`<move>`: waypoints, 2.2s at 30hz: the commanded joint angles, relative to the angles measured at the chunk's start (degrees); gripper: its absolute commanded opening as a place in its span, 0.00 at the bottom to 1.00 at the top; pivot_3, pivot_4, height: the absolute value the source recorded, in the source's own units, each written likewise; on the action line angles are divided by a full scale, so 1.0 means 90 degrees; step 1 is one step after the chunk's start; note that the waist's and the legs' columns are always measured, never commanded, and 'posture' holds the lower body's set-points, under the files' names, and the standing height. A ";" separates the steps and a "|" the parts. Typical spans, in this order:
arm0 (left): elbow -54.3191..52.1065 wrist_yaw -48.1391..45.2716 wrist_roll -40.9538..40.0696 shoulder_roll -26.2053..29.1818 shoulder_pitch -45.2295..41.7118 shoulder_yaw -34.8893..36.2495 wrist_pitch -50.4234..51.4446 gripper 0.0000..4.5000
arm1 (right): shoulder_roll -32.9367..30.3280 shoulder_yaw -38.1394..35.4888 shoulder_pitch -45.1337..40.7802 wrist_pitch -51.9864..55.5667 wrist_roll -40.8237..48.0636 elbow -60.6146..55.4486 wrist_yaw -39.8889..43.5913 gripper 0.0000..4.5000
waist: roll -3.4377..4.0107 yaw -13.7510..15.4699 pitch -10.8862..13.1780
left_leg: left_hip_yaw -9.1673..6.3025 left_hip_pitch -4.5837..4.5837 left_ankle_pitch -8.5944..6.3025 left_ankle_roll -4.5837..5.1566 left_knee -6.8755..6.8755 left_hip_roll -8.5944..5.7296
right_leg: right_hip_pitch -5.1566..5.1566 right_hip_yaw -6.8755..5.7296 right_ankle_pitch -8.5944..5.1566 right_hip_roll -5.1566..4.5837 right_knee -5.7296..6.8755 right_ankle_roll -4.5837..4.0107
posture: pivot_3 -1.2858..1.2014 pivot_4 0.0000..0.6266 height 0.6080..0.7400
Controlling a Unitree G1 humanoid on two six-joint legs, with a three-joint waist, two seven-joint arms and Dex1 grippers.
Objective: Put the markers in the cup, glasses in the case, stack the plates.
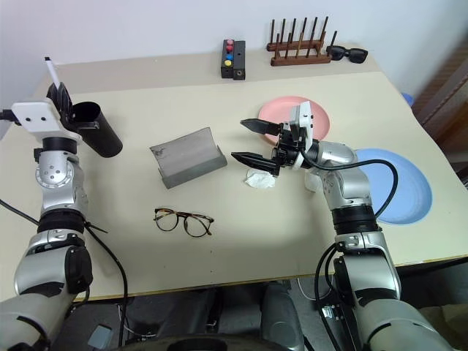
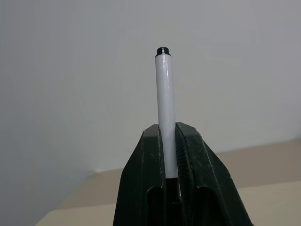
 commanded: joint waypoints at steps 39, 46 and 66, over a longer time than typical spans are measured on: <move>-0.8059 0.0925 -0.3781 0.1433 0.3843 0.1935 0.8447 0.99 | -0.0226 -0.0090 -0.0042 0.0194 0.0056 -0.0425 -0.0084 1.00 | 0.0000 -0.0129 -0.0002 | -0.0004 0.0000 -0.0005 0.0006 0.0016 0.0004 | 0.0007 0.0007 -0.0001 0.0006 0.0006 -0.0001 | 0.52 0.24 1.00; -0.8534 0.0705 -0.4062 0.1462 0.4700 0.2118 0.9498 0.99 | -0.0759 0.0336 0.0652 0.0544 -0.0129 -0.1165 0.0446 1.00 | 0.0000 0.0039 -0.0002 | -0.0001 0.0002 -0.0006 0.0007 0.0016 0.0006 | 0.0010 0.0010 -0.0001 0.0005 0.0003 -0.0003 | 0.52 0.24 1.00; -0.7112 0.1734 -0.2543 0.0200 0.3949 0.1090 1.0077 0.99 | -0.0646 0.0835 0.0726 -0.0527 -0.0736 -0.1002 0.0883 1.00 | -0.0004 0.0040 -0.0006 | 0.0001 0.0007 -0.0006 0.0005 0.0020 0.0006 | 0.0017 0.0008 -0.0001 0.0004 0.0001 -0.0003 | 0.52 0.24 1.00</move>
